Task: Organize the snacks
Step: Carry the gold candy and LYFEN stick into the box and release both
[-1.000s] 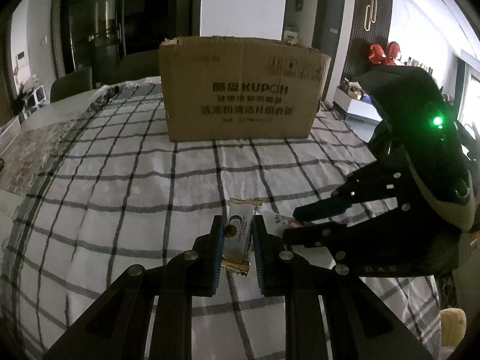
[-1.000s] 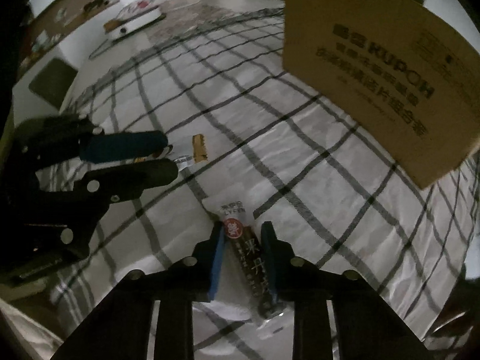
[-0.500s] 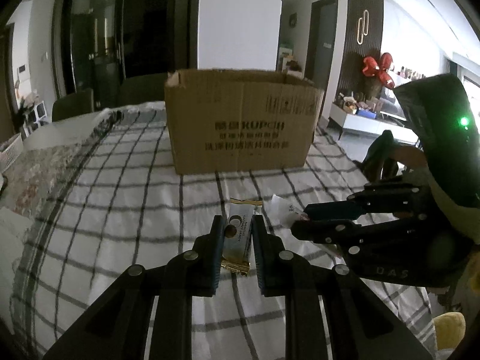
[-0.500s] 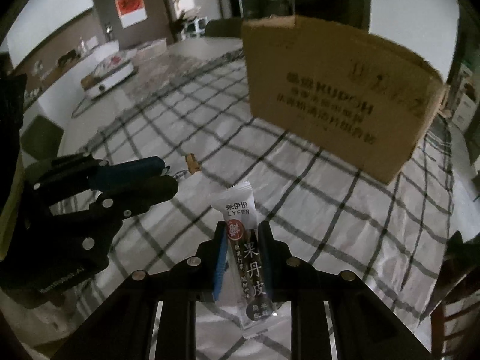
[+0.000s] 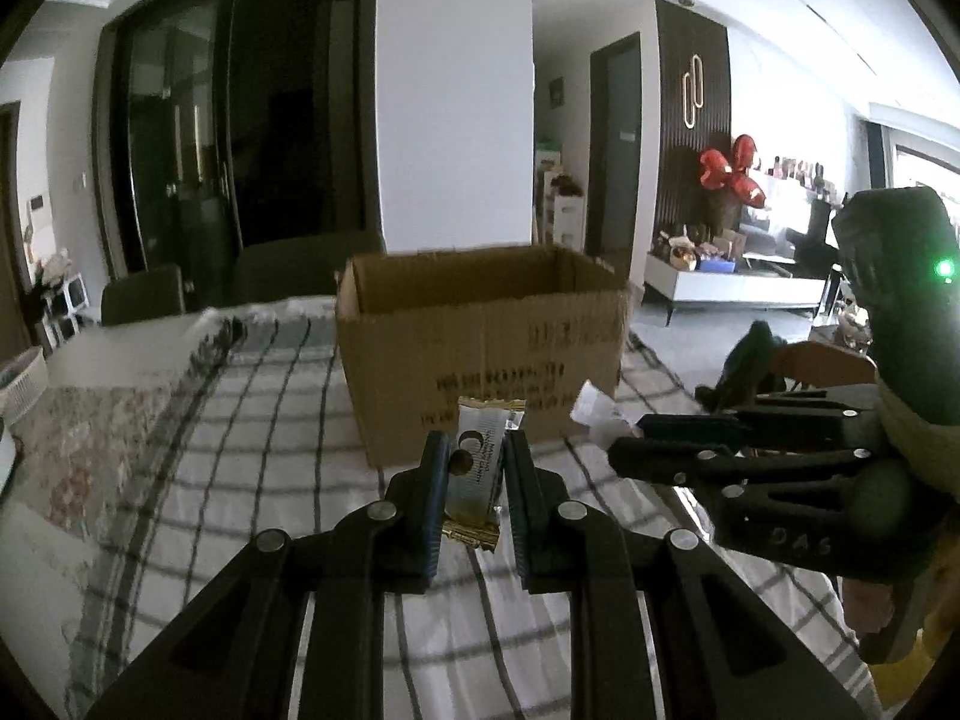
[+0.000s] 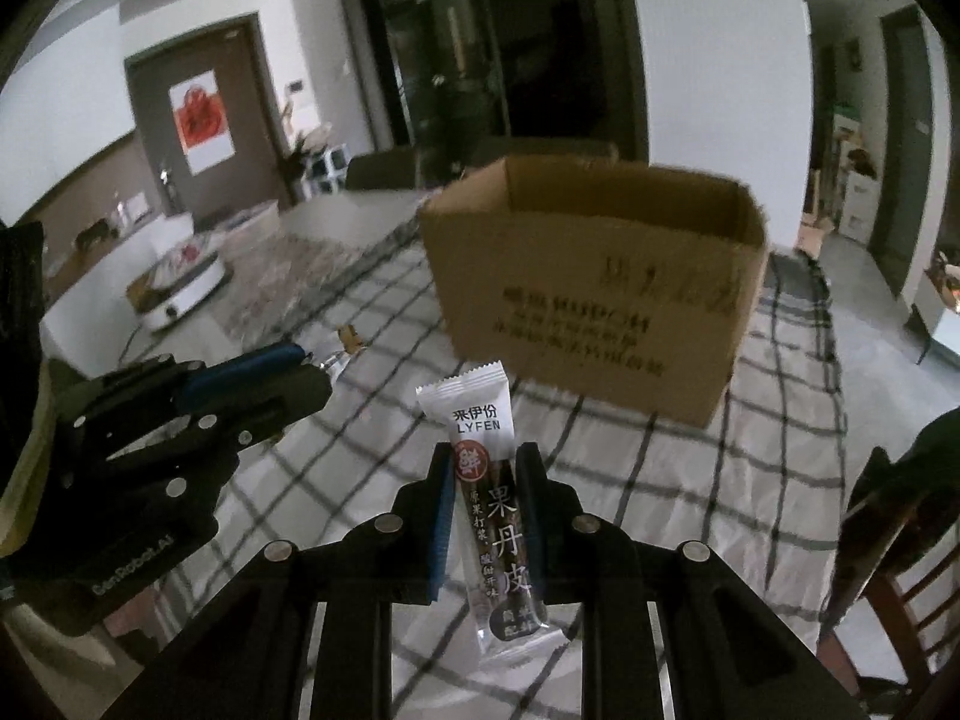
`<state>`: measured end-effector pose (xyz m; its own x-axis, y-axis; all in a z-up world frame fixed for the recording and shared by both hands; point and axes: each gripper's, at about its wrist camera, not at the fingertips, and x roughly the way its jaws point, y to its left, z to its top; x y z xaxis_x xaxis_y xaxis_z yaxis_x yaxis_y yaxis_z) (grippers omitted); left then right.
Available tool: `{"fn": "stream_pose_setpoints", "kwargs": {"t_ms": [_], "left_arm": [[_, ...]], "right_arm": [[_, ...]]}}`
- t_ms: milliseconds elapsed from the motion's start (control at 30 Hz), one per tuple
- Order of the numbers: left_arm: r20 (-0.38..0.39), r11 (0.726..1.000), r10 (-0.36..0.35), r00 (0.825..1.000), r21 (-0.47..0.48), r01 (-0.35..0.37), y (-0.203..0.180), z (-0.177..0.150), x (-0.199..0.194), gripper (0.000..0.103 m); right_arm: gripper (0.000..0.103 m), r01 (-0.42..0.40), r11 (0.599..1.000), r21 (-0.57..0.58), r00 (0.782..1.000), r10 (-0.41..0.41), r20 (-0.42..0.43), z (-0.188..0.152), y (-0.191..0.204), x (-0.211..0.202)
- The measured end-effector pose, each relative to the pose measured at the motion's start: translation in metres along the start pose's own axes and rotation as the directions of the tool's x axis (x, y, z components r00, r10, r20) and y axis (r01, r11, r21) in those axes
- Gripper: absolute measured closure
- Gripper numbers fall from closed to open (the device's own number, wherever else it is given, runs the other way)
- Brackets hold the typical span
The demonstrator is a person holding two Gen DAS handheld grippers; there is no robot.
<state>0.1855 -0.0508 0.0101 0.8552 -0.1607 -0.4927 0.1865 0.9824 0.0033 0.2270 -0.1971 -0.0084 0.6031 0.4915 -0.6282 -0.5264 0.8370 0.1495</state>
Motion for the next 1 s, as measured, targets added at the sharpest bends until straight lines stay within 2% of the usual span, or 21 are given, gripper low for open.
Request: {"fn": "stream_pose_setpoints", "kwargs": {"t_ms": [300,600,767,1000], "left_arm": [[0.098,1.000,-0.004,0.995,0.024,0.002,0.012,0.051,0.005,0.083],[0.156,0.999,0.003,0.988,0.050,-0.011,0.024,0.100,0.021,0.083],[0.134,0.999,-0.019,0.991,0.053,0.012,0.032,0.120,0.045,0.083],[0.085,0.998,-0.038,0.996,0.055,0.033,0.042,0.139,0.092,0.083]], "right_arm": [[0.082,0.063,0.998,0.021,0.988,-0.066,0.143,0.049,-0.007,-0.021],[0.082,0.115,0.992,-0.041,0.965,-0.102,0.241,0.109,-0.011,-0.028],[0.082,0.135,0.989,-0.069,0.958,-0.112,0.264,0.138,-0.017,-0.020],[0.082,0.144,0.986,-0.083,0.965,-0.121,0.234,0.158,-0.032,0.011]]}}
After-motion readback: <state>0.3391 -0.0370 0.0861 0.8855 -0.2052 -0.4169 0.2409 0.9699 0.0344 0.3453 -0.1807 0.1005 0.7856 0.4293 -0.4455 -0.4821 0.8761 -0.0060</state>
